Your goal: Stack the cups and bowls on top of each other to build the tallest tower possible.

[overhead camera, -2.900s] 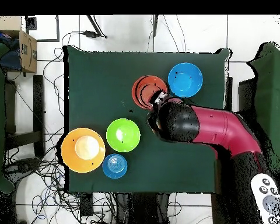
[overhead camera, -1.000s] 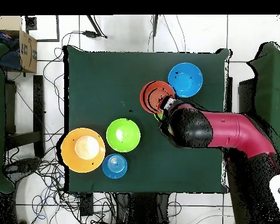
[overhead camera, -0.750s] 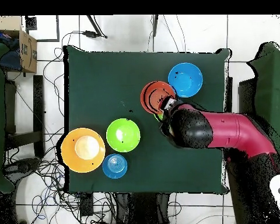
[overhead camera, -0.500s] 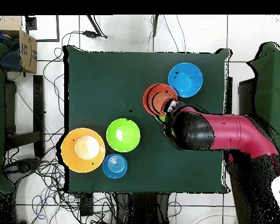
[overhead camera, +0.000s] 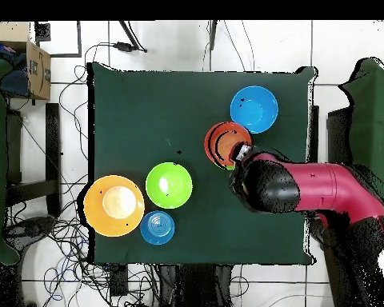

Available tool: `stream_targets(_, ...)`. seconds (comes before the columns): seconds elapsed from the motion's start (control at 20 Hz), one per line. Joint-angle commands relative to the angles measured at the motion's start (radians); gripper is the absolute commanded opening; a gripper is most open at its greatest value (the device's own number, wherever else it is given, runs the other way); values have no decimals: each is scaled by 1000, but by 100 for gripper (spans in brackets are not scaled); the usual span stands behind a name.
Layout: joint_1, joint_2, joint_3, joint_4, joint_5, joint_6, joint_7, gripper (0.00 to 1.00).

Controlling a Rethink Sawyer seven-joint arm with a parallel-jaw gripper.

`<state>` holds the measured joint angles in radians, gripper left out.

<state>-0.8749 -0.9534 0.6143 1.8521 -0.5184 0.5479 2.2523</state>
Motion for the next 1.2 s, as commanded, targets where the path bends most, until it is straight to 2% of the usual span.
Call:
stream_targets(0.05, 12, 59, 46, 61, -90, -29, -178, 0)
stream_targets(0.4, 22, 85, 43, 53, -122, -55, -145, 0)
stream_targets(1.2, 5, 100, 62, 33, -135, -43, -157, 0)
